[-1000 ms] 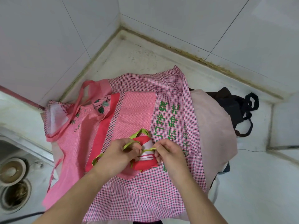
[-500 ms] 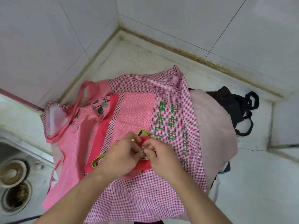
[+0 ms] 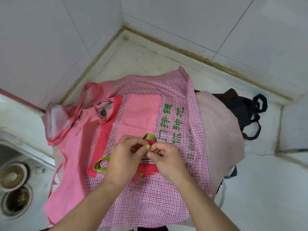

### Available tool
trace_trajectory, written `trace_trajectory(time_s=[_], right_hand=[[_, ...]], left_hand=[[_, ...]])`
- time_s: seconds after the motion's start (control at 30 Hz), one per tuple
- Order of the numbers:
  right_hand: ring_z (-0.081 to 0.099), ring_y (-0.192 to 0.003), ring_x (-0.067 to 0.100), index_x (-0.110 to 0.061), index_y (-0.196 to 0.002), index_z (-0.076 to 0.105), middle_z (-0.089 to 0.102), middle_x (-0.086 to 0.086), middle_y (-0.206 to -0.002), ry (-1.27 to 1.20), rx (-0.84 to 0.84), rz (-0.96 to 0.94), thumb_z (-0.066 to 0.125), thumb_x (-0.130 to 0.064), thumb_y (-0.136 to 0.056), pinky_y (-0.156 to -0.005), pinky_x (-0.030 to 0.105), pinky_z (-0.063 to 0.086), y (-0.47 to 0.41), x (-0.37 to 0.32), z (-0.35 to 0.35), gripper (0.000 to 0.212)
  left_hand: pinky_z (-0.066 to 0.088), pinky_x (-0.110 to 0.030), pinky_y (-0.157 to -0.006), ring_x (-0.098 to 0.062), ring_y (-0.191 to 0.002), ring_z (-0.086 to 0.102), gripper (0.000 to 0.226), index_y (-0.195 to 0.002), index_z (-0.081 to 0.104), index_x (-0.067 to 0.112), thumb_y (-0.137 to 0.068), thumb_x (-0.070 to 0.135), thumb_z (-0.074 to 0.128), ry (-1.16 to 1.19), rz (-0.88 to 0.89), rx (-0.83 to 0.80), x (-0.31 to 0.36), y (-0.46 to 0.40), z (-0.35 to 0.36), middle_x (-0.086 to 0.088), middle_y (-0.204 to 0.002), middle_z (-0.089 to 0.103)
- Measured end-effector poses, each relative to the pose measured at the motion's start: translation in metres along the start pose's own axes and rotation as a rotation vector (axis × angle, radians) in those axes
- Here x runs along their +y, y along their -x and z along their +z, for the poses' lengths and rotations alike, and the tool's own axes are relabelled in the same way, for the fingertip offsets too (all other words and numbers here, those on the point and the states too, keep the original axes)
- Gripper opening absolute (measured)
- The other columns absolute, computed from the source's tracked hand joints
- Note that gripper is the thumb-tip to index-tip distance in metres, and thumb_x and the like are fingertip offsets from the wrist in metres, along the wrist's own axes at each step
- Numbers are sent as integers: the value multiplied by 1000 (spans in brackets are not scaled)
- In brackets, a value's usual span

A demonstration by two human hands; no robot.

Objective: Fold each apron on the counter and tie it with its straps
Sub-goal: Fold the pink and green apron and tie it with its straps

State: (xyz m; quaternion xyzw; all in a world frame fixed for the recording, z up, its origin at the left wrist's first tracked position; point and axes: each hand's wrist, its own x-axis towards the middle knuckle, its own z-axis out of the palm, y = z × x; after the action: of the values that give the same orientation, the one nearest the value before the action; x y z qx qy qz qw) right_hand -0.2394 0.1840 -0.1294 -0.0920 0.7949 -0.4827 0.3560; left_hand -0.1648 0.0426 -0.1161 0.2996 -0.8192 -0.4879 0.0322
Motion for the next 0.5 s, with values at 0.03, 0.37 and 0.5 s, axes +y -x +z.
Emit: trace_trajectory(time_s=[0.03,0.37,0.5], right_hand=[[60,-58,1,-20,-82,77,67,-9,-65,-12,4,8,74,-11,-93,-57,16,44,0,-1,0,14],[77,-78,16,-18,-85,81,79,-1,-80,-125,61,74,77,-11,-91,-77,40,64,-3,-1,0,10],[77,-79,12,-19,-88,82,80,-4,-82,-105,72,68,77,-12,-92,-77,35,64,-3,-1,-2,10]], left_hand=[[51,-12,-77,-1,-87,69,14,-88,79,34,-90,20,81,50,-39,-20,1,1,1,14,-89,73],[60,-22,-78,-9,-87,76,14,-94,85,27,-95,17,75,277,-169,-153,-3,7,0,8,-90,80],[60,-23,-80,-14,-94,76,18,-96,85,23,-90,7,78,370,-204,-185,-6,6,-1,1,-99,80]])
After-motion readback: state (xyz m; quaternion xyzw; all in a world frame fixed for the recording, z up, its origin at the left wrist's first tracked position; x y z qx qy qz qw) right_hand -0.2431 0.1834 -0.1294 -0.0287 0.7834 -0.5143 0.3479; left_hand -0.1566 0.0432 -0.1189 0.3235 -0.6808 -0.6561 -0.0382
